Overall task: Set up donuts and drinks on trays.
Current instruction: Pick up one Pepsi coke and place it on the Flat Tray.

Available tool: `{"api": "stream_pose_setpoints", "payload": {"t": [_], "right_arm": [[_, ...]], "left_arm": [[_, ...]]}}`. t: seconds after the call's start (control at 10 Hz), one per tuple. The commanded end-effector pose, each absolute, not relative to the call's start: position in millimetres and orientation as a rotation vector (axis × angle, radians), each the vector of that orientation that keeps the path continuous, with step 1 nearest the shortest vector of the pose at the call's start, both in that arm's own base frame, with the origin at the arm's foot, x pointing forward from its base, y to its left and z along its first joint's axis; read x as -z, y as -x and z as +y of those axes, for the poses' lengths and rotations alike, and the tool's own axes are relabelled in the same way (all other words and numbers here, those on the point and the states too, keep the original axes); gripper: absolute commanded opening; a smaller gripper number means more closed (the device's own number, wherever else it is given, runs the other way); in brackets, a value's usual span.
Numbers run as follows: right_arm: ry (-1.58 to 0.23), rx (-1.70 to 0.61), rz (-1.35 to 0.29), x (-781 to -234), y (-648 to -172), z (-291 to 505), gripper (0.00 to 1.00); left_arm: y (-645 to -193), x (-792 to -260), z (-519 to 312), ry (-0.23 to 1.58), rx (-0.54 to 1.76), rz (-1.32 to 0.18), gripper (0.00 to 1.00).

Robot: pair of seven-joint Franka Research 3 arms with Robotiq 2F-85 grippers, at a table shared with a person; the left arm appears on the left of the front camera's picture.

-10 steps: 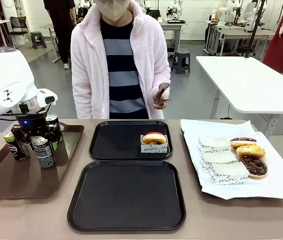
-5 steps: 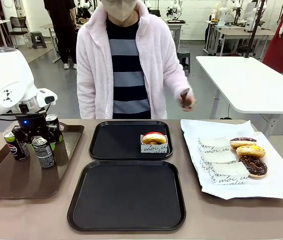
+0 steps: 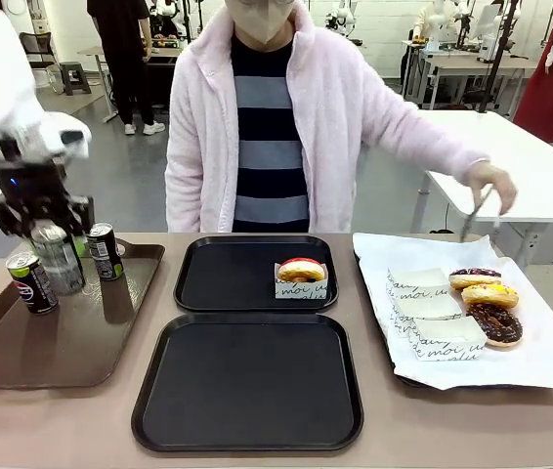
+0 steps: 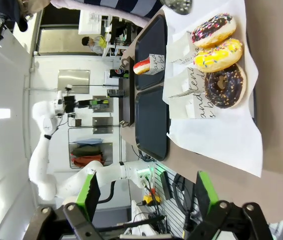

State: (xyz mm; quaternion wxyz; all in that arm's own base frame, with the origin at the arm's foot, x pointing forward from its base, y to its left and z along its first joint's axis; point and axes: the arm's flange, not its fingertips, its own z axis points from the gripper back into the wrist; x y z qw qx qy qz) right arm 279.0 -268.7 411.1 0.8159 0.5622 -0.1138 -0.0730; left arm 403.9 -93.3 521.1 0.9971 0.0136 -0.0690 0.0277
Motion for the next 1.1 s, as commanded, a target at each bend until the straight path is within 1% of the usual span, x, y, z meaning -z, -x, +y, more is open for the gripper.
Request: {"api": "stream_pose_setpoints", "payload": {"t": [0.0,0.1,0.2,0.5,0.6,0.8,1.0], "right_arm": [[-1.203,0.153,-0.23,-411,-277,-269,1.0],[-1.203,0.153,-0.23,-411,-277,-269,1.0],[-1.203,0.153,-0.23,-411,-277,-269,1.0],[-1.203,0.153,-0.23,-411,-277,-269,1.0],[-1.203,0.153,-0.23,-411,-277,-269,1.0],[-1.203,0.153,-0.23,-411,-277,-269,1.0],[-1.203,0.153,-0.23,-411,-277,-269,1.0]], "left_arm": [[-396,-542,-84,0.024,-0.041,-0.164,0.0],[-391,-546,-79,0.018,-0.066,-0.186,0.0],[-394,-546,-90,-0.017,-0.06,-0.162,0.0],[-394,-546,-90,-0.017,-0.06,-0.162,0.0],[-392,-546,-88,-0.012,-0.064,-0.157,0.58],[-407,-539,-131,-0.008,0.0,-0.169,0.58],[-425,-531,-174,0.018,0.039,-0.144,0.58]]}}
